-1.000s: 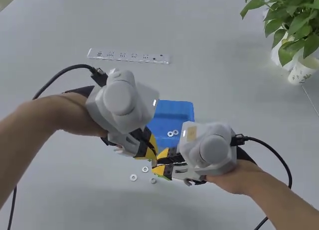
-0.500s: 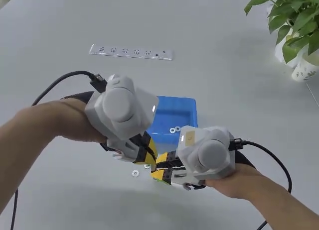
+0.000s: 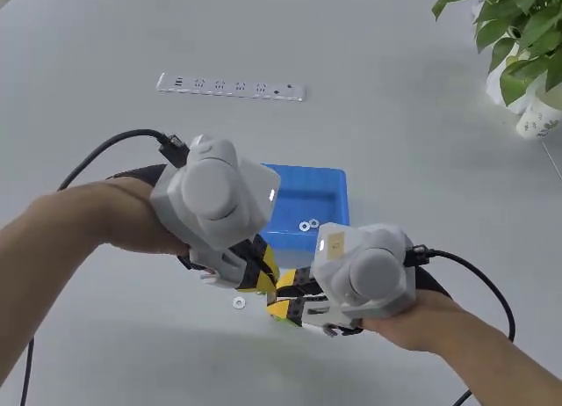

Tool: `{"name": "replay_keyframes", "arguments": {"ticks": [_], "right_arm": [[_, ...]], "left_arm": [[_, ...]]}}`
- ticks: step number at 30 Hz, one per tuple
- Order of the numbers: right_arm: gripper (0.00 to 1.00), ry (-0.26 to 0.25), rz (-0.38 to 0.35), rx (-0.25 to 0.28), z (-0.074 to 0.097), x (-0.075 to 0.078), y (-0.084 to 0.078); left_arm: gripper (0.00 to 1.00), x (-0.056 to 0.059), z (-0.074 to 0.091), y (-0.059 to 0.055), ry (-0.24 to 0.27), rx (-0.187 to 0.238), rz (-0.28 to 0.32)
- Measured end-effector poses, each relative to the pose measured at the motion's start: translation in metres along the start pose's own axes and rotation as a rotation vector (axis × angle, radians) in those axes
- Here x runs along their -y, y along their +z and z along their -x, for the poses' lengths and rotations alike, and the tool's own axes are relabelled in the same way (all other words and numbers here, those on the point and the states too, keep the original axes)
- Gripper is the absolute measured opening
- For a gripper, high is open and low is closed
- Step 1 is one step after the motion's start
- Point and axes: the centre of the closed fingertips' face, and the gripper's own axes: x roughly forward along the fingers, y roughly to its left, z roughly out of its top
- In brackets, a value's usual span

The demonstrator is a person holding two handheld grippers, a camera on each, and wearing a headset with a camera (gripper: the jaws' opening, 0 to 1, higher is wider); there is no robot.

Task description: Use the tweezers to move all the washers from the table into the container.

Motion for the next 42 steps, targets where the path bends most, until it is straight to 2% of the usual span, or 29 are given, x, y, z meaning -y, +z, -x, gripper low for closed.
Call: {"name": "replay_keyframes", "arguments": {"ticks": [28, 42], "right_arm": [[0.14, -0.001, 0.005, -0.006, -0.0010, 0.0004, -0.0025], [0.10, -0.015, 0.007, -0.012, -0.0010, 0.0017, -0.0025]], "left_arm": [[0.06, -0.0008, -0.0003, -0.0008, -0.008, 0.008, -0.002], [0.06, -0.0017, -0.0006, 0.0002, -0.009, 0.008, -0.014]]}}
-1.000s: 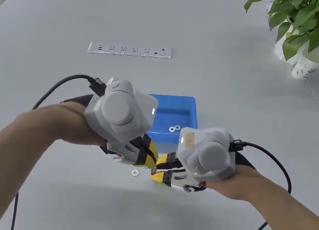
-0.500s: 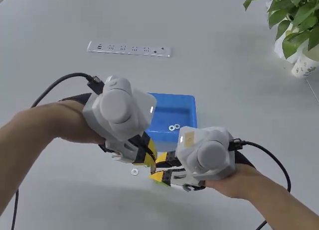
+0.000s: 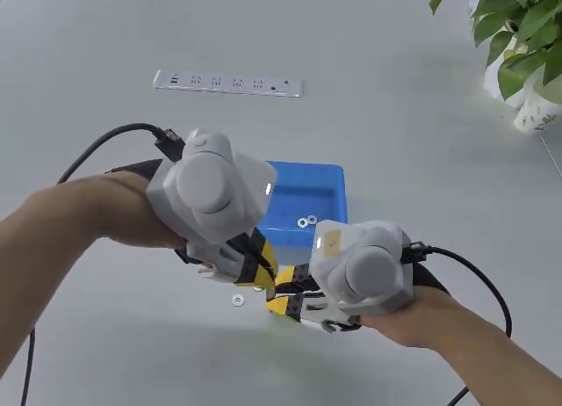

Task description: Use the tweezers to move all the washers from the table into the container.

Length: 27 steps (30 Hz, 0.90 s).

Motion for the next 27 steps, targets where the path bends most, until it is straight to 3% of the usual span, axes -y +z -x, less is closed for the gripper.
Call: {"name": "replay_keyframes", "arguments": {"ticks": [27], "right_arm": [[0.09, -0.007, -0.036, 0.004, 0.0006, 0.0009, -0.0002]], "left_arm": [[0.05, -0.0005, 0.0003, 0.0000, -0.003, 0.000, 0.005]]}}
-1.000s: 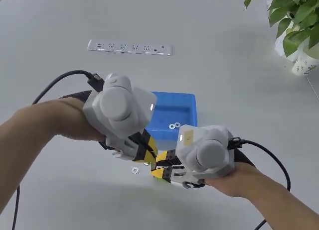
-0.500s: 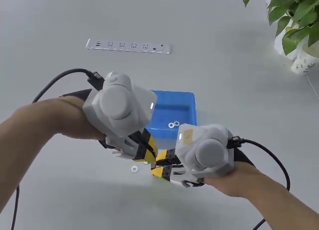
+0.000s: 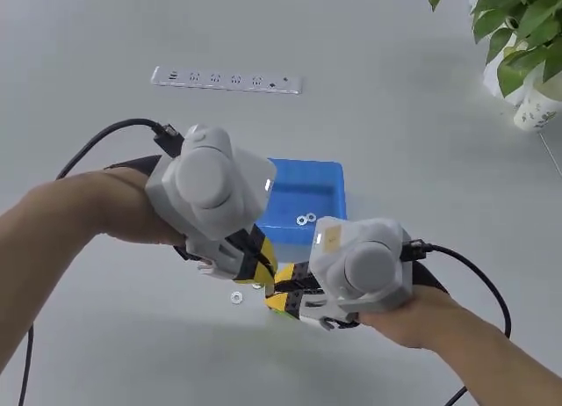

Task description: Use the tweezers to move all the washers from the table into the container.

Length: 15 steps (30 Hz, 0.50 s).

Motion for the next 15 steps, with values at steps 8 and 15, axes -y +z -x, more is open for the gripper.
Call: {"name": "replay_keyframes", "arguments": {"ticks": [8, 15], "right_arm": [[0.09, -0.003, 0.003, -0.001, 0.0001, 0.0000, 0.0000], [0.09, -0.003, 0.010, -0.006, 0.0004, 0.0003, 0.0005]], "left_arm": [[0.06, -0.0002, -0.0001, -0.0001, -0.001, -0.004, -0.002], [0.06, -0.0001, 0.0004, 0.0004, 0.001, -0.007, -0.002]]}}
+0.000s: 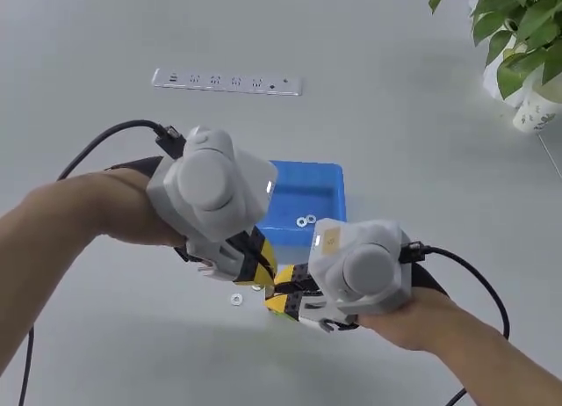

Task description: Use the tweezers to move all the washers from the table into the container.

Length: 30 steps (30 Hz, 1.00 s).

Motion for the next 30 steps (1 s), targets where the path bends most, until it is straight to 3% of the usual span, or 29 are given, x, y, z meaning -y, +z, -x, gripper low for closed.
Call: {"name": "replay_keyframes", "arguments": {"ticks": [30], "right_arm": [[0.09, 0.005, 0.020, 0.009, 0.012, 0.002, 0.016]], "left_arm": [[0.06, -0.003, 0.018, 0.010, 0.012, 0.007, 0.012]]}}
